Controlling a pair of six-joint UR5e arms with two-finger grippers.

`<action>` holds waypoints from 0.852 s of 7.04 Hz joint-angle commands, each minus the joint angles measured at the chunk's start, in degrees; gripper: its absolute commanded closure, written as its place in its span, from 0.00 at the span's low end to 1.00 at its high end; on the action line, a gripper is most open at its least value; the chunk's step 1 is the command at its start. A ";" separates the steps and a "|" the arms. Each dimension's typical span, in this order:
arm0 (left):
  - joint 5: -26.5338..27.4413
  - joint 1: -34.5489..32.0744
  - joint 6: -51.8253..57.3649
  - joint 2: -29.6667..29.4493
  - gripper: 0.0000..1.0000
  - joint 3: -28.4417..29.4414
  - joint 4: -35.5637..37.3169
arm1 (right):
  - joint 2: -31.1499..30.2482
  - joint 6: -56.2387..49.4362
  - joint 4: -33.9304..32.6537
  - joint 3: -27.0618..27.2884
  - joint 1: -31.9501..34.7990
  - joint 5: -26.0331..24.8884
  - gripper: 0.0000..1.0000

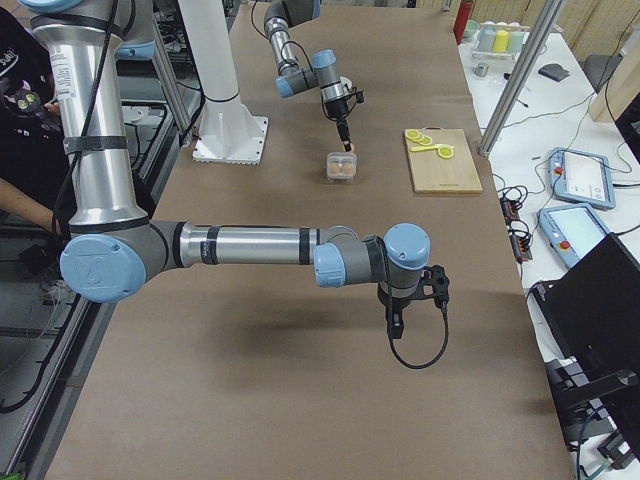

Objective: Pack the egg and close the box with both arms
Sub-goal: 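Lower the egg into the empty slot and open the left gripper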

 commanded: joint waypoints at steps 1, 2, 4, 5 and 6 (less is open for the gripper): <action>0.13 0.29 0.00 0.02 0.19 0.00 0.06 | 0.03 0.00 0.00 0.03 0.05 0.00 0.00; 0.04 0.29 0.09 0.02 0.19 0.00 0.06 | 0.03 0.00 0.00 0.03 0.05 0.00 0.00; -0.13 0.11 0.61 0.02 0.20 -0.61 -0.03 | 0.12 0.00 0.00 0.29 0.05 -0.09 0.00; -0.31 -0.06 0.96 0.10 0.20 -1.40 0.15 | 0.03 0.17 0.09 1.08 -0.03 -0.70 0.00; -2.05 -0.50 1.05 1.06 0.21 -3.15 0.67 | 0.81 0.96 -1.39 1.52 -1.25 -0.62 0.00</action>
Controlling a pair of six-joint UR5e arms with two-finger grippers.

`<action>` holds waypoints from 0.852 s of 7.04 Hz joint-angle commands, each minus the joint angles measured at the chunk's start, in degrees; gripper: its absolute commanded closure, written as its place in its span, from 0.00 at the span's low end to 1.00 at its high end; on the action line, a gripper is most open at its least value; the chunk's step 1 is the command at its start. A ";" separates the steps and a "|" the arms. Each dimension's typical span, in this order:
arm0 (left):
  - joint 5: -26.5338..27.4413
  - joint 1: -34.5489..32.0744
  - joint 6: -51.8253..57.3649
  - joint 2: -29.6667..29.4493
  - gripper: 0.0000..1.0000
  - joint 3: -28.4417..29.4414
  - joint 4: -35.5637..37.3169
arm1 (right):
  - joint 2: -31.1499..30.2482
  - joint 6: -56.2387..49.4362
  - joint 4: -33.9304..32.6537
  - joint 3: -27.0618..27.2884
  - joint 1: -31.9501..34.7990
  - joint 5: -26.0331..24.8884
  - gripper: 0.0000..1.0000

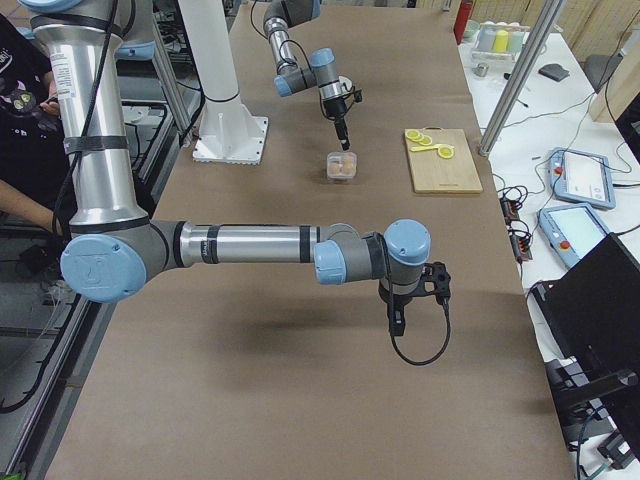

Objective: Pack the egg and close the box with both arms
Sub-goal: 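Withdraw the left gripper away while the right arm moves in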

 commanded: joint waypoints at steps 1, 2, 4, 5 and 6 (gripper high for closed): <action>-6.95 -3.27 0.32 1.96 0.22 -3.62 0.96 | 0.39 0.65 -1.70 2.18 -0.95 0.03 0.00; -9.44 -5.38 0.41 4.49 0.22 -6.86 2.62 | 0.47 0.91 -3.10 3.59 -1.30 0.30 0.00; -18.99 -12.48 4.61 10.11 0.22 -17.03 11.81 | 0.65 1.70 -4.96 7.36 -4.18 4.41 0.00; -23.57 -16.96 7.59 13.02 0.22 -22.05 17.00 | 0.65 1.96 -4.27 8.34 -6.99 4.43 0.01; -26.66 -20.22 10.14 15.13 0.22 -24.97 19.75 | 0.65 1.97 -4.52 10.43 -9.88 4.34 0.15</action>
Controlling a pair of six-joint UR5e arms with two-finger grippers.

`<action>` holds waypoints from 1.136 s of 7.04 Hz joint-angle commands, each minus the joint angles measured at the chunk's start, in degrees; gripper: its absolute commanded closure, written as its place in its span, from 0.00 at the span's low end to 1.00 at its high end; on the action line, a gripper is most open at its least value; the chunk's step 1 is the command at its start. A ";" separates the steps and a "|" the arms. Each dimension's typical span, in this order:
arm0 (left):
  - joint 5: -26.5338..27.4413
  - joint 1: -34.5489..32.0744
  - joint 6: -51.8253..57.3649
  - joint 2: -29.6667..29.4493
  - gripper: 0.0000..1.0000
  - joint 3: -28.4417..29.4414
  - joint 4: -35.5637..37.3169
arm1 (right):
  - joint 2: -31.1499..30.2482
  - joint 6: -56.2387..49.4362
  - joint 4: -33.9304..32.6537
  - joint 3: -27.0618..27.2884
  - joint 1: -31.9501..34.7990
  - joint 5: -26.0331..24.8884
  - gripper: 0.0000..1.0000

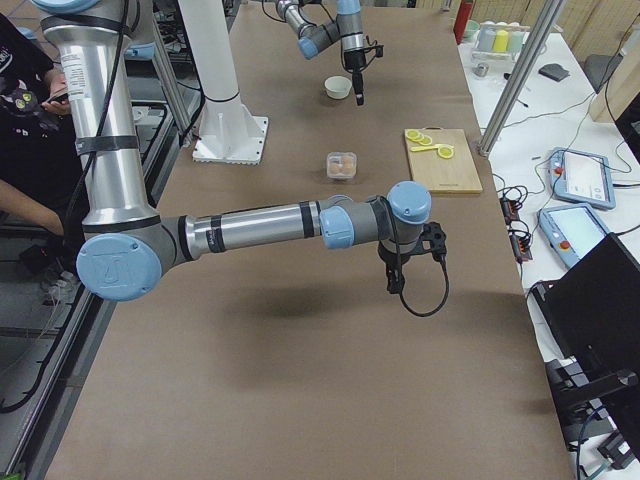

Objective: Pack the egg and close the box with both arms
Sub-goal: 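Withdraw the left gripper away while the right arm moves in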

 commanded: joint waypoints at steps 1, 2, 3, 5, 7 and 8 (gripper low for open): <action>-6.97 -8.02 4.62 5.04 0.22 -6.06 4.46 | -0.02 0.14 -0.10 3.50 -6.74 0.22 0.39; -11.34 -13.46 6.47 7.06 0.22 -7.04 4.46 | 0.24 0.05 -0.19 5.69 -10.43 -0.04 0.50; -15.83 -17.77 10.92 10.04 0.22 -7.74 4.46 | 0.41 0.05 -0.10 7.28 -13.95 -0.65 0.50; -18.59 -23.25 22.68 19.95 0.22 -10.02 4.37 | 2.25 0.05 -0.19 9.83 -20.63 -3.28 0.50; -20.78 -26.24 30.36 24.73 0.22 -10.12 4.28 | 6.02 0.14 -0.80 9.75 -26.01 -7.14 0.46; -22.53 -27.73 33.17 26.84 0.22 -10.12 4.02 | 7.87 0.05 -0.89 9.75 -28.46 -8.73 0.46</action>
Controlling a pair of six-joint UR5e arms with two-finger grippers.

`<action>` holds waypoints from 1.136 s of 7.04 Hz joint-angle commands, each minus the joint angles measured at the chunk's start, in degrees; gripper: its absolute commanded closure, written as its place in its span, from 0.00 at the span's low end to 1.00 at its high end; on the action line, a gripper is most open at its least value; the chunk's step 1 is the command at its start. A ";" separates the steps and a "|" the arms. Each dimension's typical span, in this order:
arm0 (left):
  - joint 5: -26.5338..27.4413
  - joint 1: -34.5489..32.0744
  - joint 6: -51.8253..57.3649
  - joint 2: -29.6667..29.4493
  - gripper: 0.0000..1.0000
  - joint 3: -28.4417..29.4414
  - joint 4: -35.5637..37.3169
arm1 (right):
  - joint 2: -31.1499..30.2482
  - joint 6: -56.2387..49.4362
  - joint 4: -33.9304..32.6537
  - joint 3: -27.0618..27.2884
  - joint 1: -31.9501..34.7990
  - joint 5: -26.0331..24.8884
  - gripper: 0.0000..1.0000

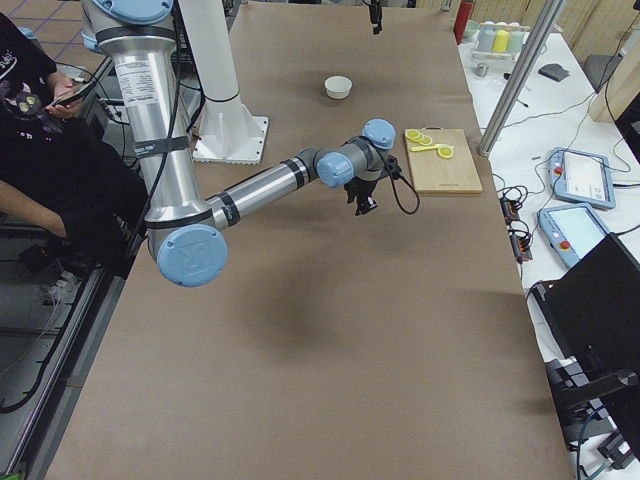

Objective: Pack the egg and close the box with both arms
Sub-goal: 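Push the open clear lid down over the eggs with the right gripper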

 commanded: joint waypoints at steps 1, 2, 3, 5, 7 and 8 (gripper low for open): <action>-2.63 -3.21 7.75 5.18 0.22 -0.05 -0.30 | 3.45 -0.06 -0.18 0.04 -4.10 -2.77 0.46; -2.72 -4.45 11.27 7.03 0.22 0.04 -0.30 | 5.11 -0.06 -0.18 -0.04 -5.60 -4.43 0.46; -2.81 -4.89 11.92 7.48 0.22 -0.04 -0.30 | 6.61 -0.06 -0.18 -0.05 -6.74 -5.06 0.46; -4.13 -5.60 11.92 7.58 0.22 -0.13 -0.30 | 8.19 0.11 -0.36 -0.22 -10.25 -5.76 0.45; -4.83 -6.48 11.92 7.49 0.22 -0.13 -0.30 | 9.52 0.90 -0.62 -0.40 -12.63 -5.94 0.43; -5.70 -7.00 11.92 7.40 0.22 -0.05 -0.30 | 10.22 2.12 -0.54 -0.66 -13.95 -6.03 0.43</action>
